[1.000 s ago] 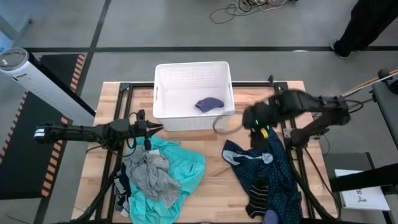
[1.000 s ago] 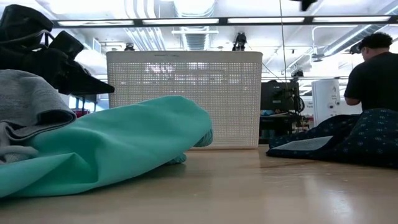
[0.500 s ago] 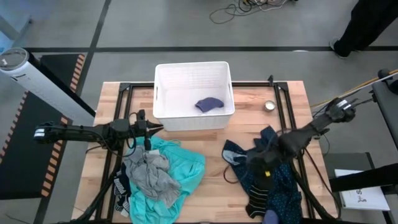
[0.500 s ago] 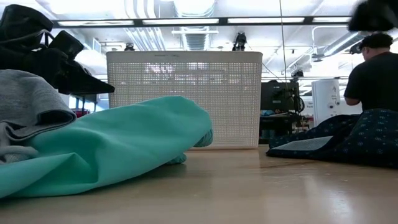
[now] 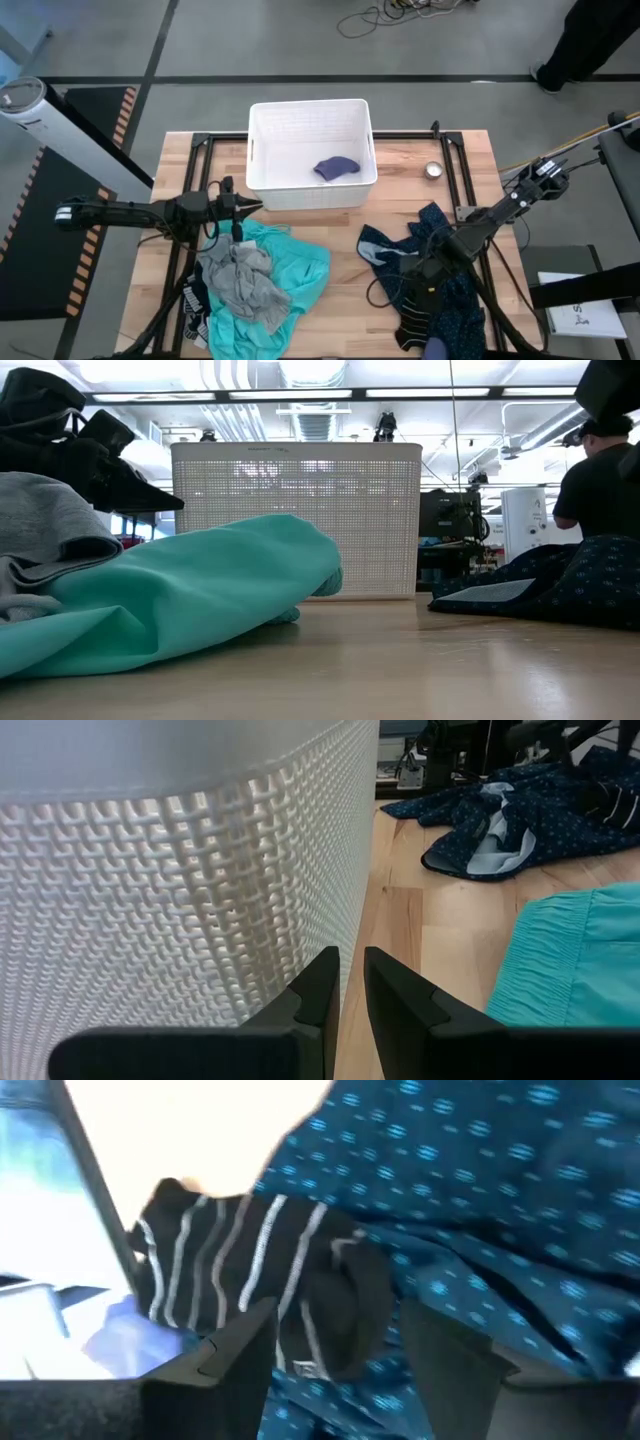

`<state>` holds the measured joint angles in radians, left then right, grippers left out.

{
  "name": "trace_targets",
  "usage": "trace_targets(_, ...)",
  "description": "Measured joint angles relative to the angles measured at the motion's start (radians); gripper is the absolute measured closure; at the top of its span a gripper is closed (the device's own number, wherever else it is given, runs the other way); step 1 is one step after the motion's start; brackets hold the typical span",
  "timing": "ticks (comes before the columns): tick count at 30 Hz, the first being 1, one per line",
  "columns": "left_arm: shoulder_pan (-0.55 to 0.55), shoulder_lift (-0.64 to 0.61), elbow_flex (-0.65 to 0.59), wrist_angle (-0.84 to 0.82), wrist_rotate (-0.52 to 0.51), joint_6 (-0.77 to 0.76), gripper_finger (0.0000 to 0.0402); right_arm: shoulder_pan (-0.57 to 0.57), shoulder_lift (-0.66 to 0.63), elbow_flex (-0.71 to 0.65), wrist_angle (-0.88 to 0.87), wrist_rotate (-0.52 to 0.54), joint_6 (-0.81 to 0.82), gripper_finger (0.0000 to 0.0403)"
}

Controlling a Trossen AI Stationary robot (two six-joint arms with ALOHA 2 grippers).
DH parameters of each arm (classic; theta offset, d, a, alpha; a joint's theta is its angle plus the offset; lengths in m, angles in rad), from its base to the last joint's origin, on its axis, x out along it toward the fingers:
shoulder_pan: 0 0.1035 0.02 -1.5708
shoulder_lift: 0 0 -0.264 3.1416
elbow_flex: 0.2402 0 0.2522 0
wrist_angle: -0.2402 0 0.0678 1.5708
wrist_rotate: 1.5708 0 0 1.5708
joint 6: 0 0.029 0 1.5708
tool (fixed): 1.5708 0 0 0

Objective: Sort clothes
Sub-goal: Put the black sock into the white bin

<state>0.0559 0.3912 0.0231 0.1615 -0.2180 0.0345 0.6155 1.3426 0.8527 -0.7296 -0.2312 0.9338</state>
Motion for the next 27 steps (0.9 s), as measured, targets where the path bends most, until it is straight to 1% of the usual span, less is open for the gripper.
trace_targets(1, 0.000, 0.000, 0.000, -0.001, 0.000, -0.001, 0.0364, 0.000, 0.000, -0.005, 0.019, -0.004, -0.001, 0.0208)
trace_targets(7, 0.000, 0.000, 0.000, -0.002, 0.000, -0.003, 0.0364, 0.000, 0.019, -0.018, 0.010, 0.006, -0.010, 0.0213)
trace_targets(10, 0.000, 0.000, 0.000, -0.004, 0.000, -0.003, 0.0364, 0.000, 0.048, -0.019, 0.013, 0.002, -0.037, 0.0219)
trace_targets(15, 0.000, 0.011, 0.000, -0.004, 0.000, -0.003, 0.0364, 0.001, 0.109, -0.019, 0.013, -0.034, -0.075, 0.0237)
trace_targets(17, 0.000, 0.016, 0.000, -0.004, 0.000, -0.003, 0.0364, 0.002, 0.131, -0.019, 0.013, -0.041, -0.094, 0.0254)
trace_targets(19, 0.000, 0.021, 0.000, -0.005, 0.000, -0.003, 0.0364, 0.002, 0.146, -0.009, 0.005, -0.042, -0.119, 0.0284)
trace_targets(23, 0.000, 0.032, 0.000, -0.004, 0.000, -0.001, 0.0364, 0.002, 0.144, 0.043, 0.001, -0.042, -0.184, 0.0372)
trace_targets(24, 0.000, 0.035, 0.000, -0.005, 0.000, 0.000, 0.0364, 0.000, 0.140, 0.061, -0.003, -0.041, -0.197, 0.0387)
trace_targets(25, 0.000, 0.036, 0.000, -0.005, 0.000, 0.001, 0.0364, -0.001, 0.135, 0.081, -0.012, -0.041, -0.213, 0.0393)
trace_targets(27, 0.000, 0.038, 0.000, -0.004, 0.000, 0.001, 0.0364, -0.008, 0.122, 0.128, -0.043, -0.039, -0.231, 0.0390)
